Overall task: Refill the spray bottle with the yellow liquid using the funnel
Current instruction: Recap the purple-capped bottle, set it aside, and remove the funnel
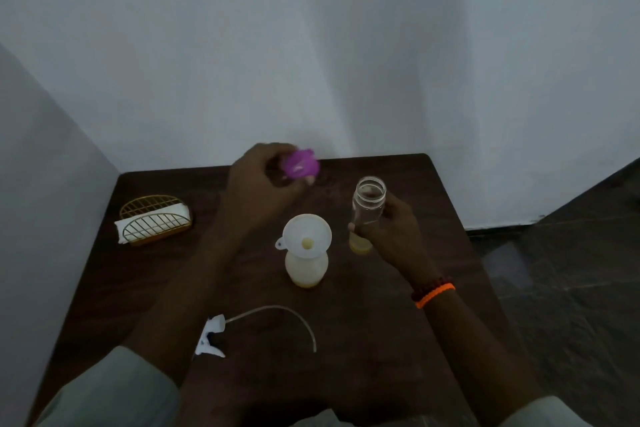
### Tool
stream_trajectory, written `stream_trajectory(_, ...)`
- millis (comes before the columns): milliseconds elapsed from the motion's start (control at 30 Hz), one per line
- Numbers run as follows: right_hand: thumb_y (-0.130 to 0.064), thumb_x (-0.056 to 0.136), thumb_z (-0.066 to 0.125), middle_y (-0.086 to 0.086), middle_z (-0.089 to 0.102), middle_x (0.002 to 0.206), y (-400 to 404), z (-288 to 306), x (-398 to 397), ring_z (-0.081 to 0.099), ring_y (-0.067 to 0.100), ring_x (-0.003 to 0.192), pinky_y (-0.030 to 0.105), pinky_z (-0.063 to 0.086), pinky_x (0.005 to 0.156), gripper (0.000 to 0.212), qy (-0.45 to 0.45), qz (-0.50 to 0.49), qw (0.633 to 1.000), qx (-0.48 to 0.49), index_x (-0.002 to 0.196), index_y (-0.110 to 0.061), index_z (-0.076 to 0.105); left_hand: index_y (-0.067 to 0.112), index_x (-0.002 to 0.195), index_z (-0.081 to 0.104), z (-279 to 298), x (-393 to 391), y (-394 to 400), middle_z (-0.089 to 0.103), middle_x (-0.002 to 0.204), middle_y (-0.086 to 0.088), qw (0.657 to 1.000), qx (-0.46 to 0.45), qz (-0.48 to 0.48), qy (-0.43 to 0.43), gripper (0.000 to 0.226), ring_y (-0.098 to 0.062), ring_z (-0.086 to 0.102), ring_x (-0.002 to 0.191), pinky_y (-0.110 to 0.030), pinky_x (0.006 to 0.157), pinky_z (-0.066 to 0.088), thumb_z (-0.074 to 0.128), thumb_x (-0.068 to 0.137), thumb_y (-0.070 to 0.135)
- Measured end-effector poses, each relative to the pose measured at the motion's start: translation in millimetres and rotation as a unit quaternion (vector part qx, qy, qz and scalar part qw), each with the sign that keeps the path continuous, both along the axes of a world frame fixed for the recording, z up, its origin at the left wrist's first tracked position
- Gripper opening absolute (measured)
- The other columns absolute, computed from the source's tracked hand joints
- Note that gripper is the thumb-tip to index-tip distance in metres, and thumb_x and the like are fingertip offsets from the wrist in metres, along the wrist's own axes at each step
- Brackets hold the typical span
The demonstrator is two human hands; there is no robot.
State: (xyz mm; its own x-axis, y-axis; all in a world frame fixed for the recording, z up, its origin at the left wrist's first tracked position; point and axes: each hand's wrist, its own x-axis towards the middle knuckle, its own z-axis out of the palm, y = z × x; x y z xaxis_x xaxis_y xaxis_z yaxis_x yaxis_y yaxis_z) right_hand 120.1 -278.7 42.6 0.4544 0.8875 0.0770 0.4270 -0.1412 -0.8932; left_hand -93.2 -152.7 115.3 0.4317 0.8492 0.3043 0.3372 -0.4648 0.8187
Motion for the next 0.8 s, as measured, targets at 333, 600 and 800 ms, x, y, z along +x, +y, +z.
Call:
stream_trajectory(333, -0.013, 0.071, 0.085, -0.007, 0.07, 0.102, -8.8, 8.5, 0.5, 0.067, 0.003, 0.094, 0.026, 0.055, 0.081, 0.044, 0.002, 0.007, 1.0, 0.002, 0.11, -0.02, 0.065, 0.015, 0.124, 0.067, 21.1, 58.0, -35.5, 0.066, 0.109, 0.002, 0.982, 0.089, -0.154, 0.07, 0.062, -0.009, 0.063, 0.095, -0.034, 0.084, 0.056, 0.085, 0.07, 0.038)
stream_trajectory(600, -0.013, 0.073, 0.085, -0.012, 0.068, 0.097, -15.0, 9.8, -4.2, 0.062, -0.013, 0.089, 0.002, 0.046, 0.069, 0.044, -0.009, 0.014, 1.0, -0.01, 0.112, -0.019, 0.065, 0.016, 0.124, 0.067, 25.7, 63.1, -35.0, 0.065, 0.11, 0.0, 0.972, 0.07, -0.191, 0.115, 0.06, -0.012, 0.062, 0.098, -0.037, 0.087, 0.055, 0.088, 0.07, 0.032)
stream_trajectory(800, -0.024, 0.068, 0.088, -0.014, 0.069, 0.1, -15.3, 12.5, -3.7, 0.062, -0.007, 0.093, 0.019, 0.049, 0.079, 0.048, -0.028, 0.0, 0.999, -0.019, 0.11, -0.024, 0.065, 0.018, 0.129, 0.062, 27.3, 66.4, -38.2, 0.063, 0.116, 0.003, 0.966, 0.063, -0.224, 0.11, 0.06, -0.009, 0.06, 0.105, -0.032, 0.091, 0.054, 0.083, 0.075, 0.034)
